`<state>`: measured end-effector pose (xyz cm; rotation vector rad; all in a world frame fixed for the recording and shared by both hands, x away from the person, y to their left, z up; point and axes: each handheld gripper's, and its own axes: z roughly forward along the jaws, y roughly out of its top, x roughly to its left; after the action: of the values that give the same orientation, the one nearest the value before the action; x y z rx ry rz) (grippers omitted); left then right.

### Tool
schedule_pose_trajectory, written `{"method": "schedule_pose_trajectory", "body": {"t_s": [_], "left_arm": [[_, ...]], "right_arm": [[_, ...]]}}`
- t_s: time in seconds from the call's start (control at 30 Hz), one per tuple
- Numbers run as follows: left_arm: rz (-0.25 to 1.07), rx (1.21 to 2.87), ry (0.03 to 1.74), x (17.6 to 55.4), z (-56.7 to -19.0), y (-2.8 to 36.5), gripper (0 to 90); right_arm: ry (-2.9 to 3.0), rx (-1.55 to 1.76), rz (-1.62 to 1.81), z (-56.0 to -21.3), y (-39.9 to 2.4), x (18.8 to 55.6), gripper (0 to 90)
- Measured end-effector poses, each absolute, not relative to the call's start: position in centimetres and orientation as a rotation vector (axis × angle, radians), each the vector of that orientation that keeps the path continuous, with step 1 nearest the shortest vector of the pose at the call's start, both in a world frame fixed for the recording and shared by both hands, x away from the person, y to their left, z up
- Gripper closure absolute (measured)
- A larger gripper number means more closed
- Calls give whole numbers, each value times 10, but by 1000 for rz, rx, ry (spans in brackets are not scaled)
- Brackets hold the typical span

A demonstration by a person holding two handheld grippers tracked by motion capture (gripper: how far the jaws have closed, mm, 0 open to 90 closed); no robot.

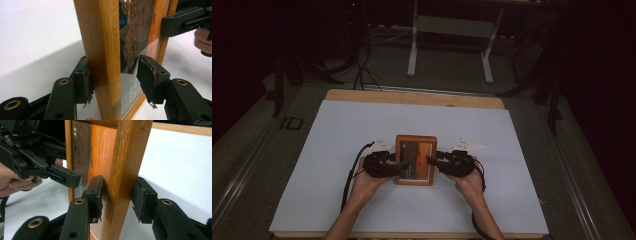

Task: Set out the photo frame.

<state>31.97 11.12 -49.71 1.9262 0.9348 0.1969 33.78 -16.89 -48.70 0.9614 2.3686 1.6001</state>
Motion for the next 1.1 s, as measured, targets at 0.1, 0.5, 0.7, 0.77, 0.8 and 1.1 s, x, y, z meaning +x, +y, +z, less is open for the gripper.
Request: {"method": "schedule_pose_trajectory", "body": {"t_s": [0.1, 0.5, 0.7, 0.77, 0.8, 1.1], "left_arm": [[192, 1926, 934, 319, -497, 113, 475], [199, 1906, 939, 315, -494, 123, 473], [203, 1905, 946, 313, -493, 127, 476], [204, 1904, 946, 311, -492, 129, 477], [206, 1904, 946, 311, -491, 130, 477], [222, 1879, 944, 305, -483, 143, 477]], "right_arm": [[2375, 951, 1582, -487, -169, 337, 607], [2362, 954, 1570, -485, -174, 336, 445], [2356, 956, 1578, -480, -182, 334, 423], [2355, 954, 1581, -478, -185, 334, 417], [2357, 953, 1581, -477, -186, 333, 415], [2336, 967, 1571, -469, -200, 332, 412]]}}
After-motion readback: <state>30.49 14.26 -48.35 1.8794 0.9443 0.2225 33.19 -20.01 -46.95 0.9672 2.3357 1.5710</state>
